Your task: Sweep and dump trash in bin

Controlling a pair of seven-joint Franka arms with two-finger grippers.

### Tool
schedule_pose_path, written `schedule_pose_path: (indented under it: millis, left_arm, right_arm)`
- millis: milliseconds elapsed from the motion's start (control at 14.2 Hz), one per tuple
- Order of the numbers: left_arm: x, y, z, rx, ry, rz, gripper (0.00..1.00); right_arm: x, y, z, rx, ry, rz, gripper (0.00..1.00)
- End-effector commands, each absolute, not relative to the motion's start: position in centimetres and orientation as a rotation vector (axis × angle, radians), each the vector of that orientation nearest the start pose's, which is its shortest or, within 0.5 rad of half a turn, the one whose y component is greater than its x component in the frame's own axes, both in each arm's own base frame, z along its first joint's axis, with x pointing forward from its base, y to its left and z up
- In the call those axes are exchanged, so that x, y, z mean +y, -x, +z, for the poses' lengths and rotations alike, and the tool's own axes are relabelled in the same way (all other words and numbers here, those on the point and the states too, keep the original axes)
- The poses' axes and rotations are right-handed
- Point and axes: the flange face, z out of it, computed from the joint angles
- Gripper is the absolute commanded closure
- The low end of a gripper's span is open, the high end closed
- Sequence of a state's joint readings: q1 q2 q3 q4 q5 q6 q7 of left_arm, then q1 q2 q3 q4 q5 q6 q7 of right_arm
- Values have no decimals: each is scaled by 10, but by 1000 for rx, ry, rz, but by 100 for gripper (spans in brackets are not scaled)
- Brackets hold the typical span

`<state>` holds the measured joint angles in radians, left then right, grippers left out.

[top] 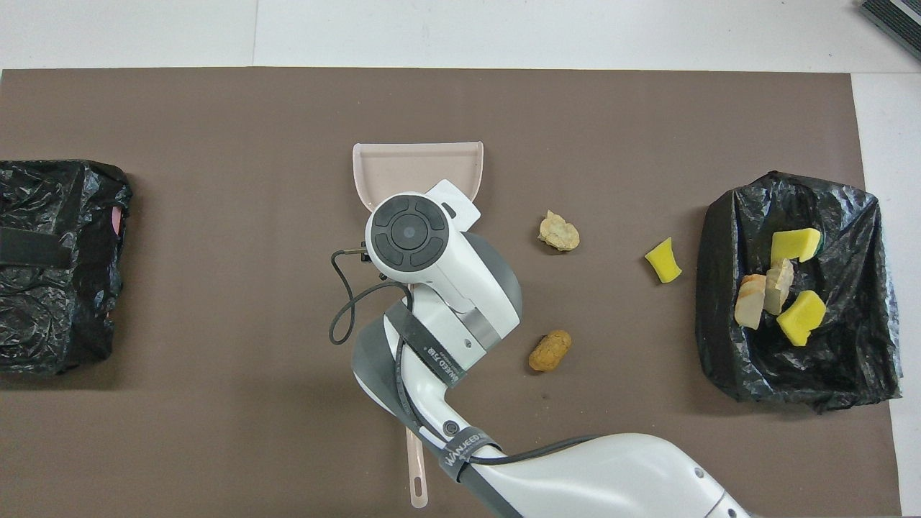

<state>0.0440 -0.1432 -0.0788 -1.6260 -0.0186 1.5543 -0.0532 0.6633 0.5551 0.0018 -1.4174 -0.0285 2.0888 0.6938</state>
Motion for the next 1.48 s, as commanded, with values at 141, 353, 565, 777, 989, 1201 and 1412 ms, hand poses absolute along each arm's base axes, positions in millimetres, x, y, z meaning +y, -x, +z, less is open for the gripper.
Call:
schedule_pose_path:
  millis: [141, 353, 565, 777, 989, 1201, 1412]
  left_arm:
    - [-23, -505, 673, -36, 3143, -110, 0]
    - [-24, -504, 673, -31, 3142, -108, 0]
    - [-25, -504, 673, -29, 3142, -108, 0]
    - [-25, -504, 673, -29, 3142, -108, 0]
    - [-25, -504, 672, -29, 3142, -105, 0]
    - [-25, -504, 673, -26, 3142, -108, 0]
    - [-25, -504, 672, -29, 3142, -105, 0]
  right_arm:
    - [408, -534, 433, 82, 3125, -62, 0]
    - [402, -458, 448, 14, 3125, 1, 0]
    - [422, -382, 457, -7, 3124, 19, 0]
    - [412, -336, 441, -40, 3124, 21, 0]
    - [401, -323, 427, 32, 3072, 49, 0]
    - [413, -323, 414, 34, 3049, 42, 0]
    - [446, -308, 373, 72, 3037, 26, 0]
